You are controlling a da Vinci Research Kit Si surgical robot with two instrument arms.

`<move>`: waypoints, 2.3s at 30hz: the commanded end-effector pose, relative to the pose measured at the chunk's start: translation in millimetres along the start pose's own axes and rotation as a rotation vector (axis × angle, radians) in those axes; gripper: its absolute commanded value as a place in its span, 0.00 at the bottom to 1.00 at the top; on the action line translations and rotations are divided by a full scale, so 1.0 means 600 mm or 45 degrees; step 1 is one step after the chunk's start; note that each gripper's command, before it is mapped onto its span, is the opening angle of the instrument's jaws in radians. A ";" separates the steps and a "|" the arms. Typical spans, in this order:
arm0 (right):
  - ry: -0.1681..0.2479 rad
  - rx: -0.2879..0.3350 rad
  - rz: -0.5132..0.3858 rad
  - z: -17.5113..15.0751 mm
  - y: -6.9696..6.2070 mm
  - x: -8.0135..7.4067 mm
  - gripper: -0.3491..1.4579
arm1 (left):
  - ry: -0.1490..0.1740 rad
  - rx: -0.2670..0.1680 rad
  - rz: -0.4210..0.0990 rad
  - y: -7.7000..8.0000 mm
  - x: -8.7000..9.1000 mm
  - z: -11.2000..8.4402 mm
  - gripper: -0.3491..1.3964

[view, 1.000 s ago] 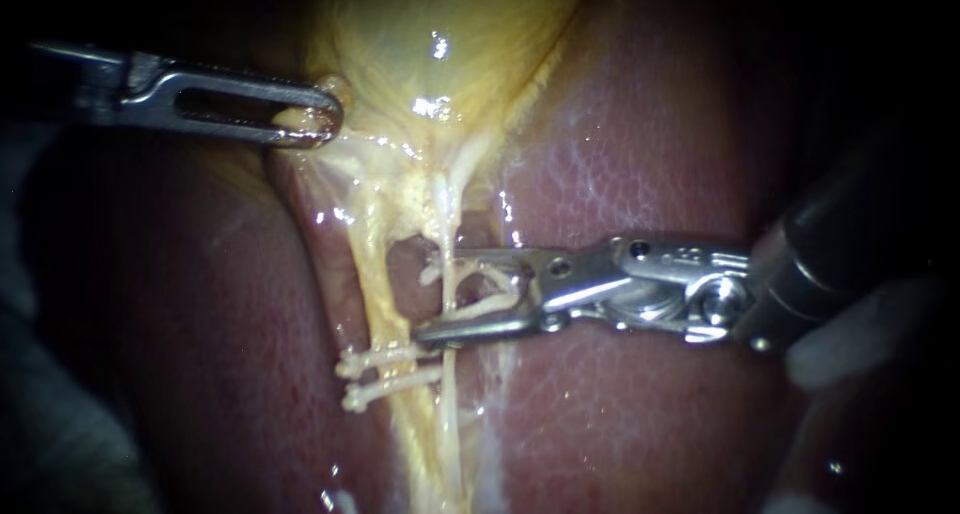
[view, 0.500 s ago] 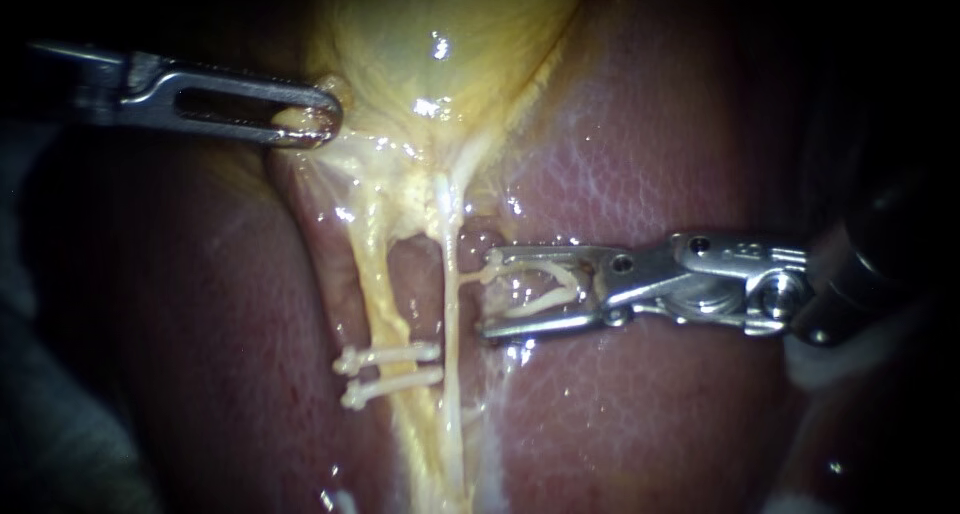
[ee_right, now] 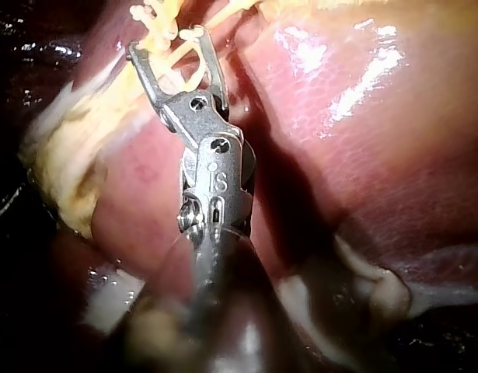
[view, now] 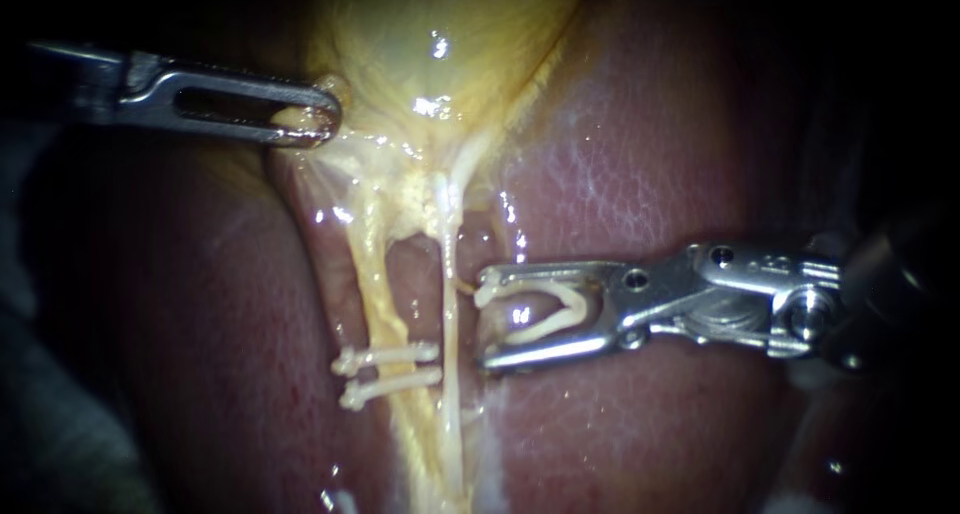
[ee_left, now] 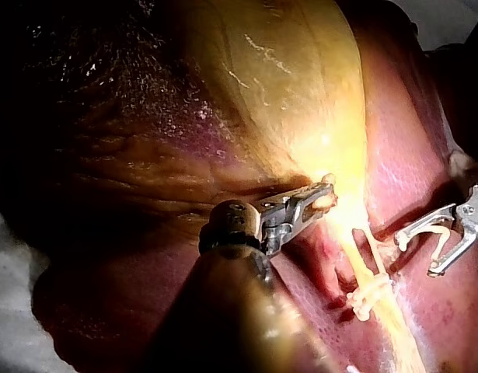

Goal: Clipping third clip left tube

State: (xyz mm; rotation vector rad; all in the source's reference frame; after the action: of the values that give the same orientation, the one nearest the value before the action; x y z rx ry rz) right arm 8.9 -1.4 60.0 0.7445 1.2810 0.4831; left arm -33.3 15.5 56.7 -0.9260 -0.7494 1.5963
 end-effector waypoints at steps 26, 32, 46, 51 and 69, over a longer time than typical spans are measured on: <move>-0.029 0.027 0.193 0.0079 0.0090 -0.0080 0.47 | 0.001 0.001 0.000 -0.0002 -0.0001 0.0003 0.00; -0.039 0.027 0.188 0.0085 0.0107 -0.0089 0.47 | 0.001 0.000 0.000 -0.0002 -0.0001 0.0002 0.00; 0.002 0.134 0.219 0.0156 0.0106 -0.0075 0.47 | 0.001 0.000 0.000 -0.0002 -0.0001 0.0002 0.00; 0.076 0.189 0.255 0.0185 0.0106 -0.0064 0.47 | 0.001 0.000 0.000 -0.0002 -0.0001 0.0002 0.00; 0.162 0.236 0.290 0.0194 0.0089 -0.0002 0.47 | 0.001 0.001 0.000 -0.0002 -0.0001 0.0003 0.00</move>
State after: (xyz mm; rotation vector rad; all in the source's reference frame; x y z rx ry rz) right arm 20.5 -0.4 64.8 1.0393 1.3820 0.6103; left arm -33.4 15.5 56.9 -0.9264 -0.7486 1.5961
